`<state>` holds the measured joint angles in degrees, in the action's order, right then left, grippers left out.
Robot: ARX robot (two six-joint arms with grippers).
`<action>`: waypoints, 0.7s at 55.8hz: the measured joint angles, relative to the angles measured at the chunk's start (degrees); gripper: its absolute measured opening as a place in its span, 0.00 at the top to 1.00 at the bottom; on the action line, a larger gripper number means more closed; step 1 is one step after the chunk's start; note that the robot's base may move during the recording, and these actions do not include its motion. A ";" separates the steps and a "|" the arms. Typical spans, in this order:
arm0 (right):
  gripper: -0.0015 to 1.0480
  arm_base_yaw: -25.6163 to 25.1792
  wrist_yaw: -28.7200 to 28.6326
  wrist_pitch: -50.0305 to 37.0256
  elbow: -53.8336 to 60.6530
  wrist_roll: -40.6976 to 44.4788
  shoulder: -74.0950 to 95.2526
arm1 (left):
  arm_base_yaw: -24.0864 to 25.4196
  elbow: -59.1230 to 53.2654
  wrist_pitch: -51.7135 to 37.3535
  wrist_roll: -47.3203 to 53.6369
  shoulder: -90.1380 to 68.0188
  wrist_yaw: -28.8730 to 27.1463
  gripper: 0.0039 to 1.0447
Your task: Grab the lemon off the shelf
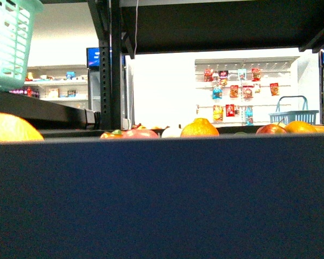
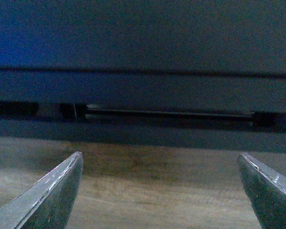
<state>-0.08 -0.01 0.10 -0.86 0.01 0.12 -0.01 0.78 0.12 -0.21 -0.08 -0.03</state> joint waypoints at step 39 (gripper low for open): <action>0.07 0.00 0.00 0.00 0.00 0.00 0.00 | 0.00 0.00 0.00 0.02 0.00 0.00 0.08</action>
<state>-0.08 -0.01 0.10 -0.86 0.01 0.12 -0.01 0.78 0.12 -0.19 -0.08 -0.03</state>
